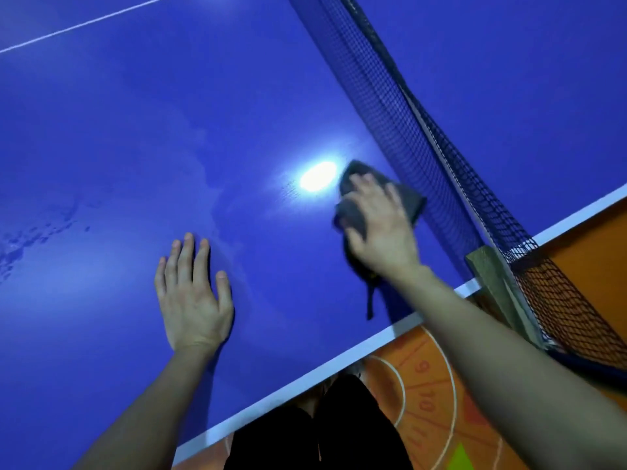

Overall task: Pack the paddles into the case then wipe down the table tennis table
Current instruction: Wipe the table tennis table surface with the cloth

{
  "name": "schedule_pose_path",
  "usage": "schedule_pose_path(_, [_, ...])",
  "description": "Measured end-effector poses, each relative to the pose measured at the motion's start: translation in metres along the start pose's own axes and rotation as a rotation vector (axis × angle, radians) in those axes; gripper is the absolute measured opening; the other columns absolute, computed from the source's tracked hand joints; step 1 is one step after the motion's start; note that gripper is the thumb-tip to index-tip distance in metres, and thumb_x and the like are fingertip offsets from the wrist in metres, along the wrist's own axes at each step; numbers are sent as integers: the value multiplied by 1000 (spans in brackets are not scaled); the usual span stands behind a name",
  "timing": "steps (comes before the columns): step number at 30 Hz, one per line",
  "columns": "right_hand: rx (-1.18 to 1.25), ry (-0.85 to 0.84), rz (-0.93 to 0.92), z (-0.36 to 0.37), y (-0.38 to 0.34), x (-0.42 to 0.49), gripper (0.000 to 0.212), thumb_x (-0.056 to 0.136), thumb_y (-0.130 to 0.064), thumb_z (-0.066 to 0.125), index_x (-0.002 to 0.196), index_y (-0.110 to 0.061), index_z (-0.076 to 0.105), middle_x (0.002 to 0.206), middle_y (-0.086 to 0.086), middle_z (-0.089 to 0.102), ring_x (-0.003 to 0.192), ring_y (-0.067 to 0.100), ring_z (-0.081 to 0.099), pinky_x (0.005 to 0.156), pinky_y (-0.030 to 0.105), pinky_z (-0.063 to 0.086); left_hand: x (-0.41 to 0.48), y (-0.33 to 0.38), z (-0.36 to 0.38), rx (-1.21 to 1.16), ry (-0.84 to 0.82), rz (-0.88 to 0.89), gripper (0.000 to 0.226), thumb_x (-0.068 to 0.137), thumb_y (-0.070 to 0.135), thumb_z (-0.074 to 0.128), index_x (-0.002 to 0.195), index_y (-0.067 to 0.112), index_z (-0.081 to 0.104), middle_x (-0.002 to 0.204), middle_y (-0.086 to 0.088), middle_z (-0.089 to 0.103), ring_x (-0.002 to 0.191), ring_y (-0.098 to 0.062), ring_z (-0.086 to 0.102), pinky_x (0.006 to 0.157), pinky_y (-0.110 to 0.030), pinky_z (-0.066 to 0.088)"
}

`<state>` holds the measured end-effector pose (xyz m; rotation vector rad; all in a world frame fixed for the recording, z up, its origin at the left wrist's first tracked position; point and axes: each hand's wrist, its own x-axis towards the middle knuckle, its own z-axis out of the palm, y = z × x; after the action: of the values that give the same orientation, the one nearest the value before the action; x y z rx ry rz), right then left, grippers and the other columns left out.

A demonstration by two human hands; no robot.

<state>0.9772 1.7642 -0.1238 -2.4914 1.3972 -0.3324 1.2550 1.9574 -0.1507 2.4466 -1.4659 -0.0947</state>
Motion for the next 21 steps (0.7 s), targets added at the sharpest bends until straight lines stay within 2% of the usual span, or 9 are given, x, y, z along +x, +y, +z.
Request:
schedule_pose_path(3, [-16,145,471,-18,36,11,52,103,-39,61,149,-15,56,168,7,48,159,29,38,132,54,20,0,-2,1,-1,12,0,58,105,32,43,159,10,46,173,-7,33,164,-23,21,132,-53,17])
schedule_pose_path(5, [-92,191,526,0,-2,7,56,104,-44,54,151,-14,55,174,6,38,165,27,27,133,59,16,-1,-2,2,-9,20,1,57,105,29,43,159,10,46,173,-7,34,164,-24,22,132,-54,17])
schedule_pose_path(7, [-105,144,400,23,-69,-19,58,105,-47,51,154,-15,55,179,6,27,169,25,15,133,63,11,-1,-2,3,-21,27,7,57,104,27,44,159,11,46,173,-7,34,163,-25,23,132,-54,17])
schedule_pose_path(10, [-26,-62,-3,51,-158,-74,59,102,-43,60,154,-14,57,181,8,22,170,27,7,133,66,10,0,-4,3,-21,38,22,58,104,29,43,159,12,47,173,-7,35,163,-26,24,132,-54,17])
schedule_pose_path(12, [36,-112,-211,56,-160,-94,58,97,-37,66,150,-14,60,179,8,27,169,27,12,134,63,12,-1,-4,4,-21,40,17,58,104,30,43,159,12,47,173,-7,34,163,-25,24,132,-53,17])
schedule_pose_path(14, [69,-83,-261,45,-117,-91,61,90,-35,71,147,-14,63,176,9,35,167,28,21,134,60,14,-1,-4,4,-22,39,6,58,104,32,43,159,14,46,173,-5,33,163,-23,23,132,-52,16])
schedule_pose_path(15, [56,-47,-193,36,-88,-88,61,89,-34,73,145,-14,65,174,9,38,166,29,25,134,60,15,0,-4,3,-24,35,4,58,104,33,43,159,14,45,174,-4,33,164,-22,22,132,-52,16])
schedule_pose_path(18, [-46,102,221,8,-1,-78,55,99,-42,68,147,-15,61,174,7,38,166,27,26,134,60,15,1,-4,4,-24,31,9,58,105,35,42,160,15,44,174,-3,32,164,-21,20,132,-52,15])
schedule_pose_path(21, [-106,220,562,8,-4,-73,58,107,-48,52,154,-14,54,177,6,32,167,25,20,134,61,13,0,-6,6,-25,48,10,57,106,34,43,160,16,44,173,-3,32,163,-21,21,133,-50,14])
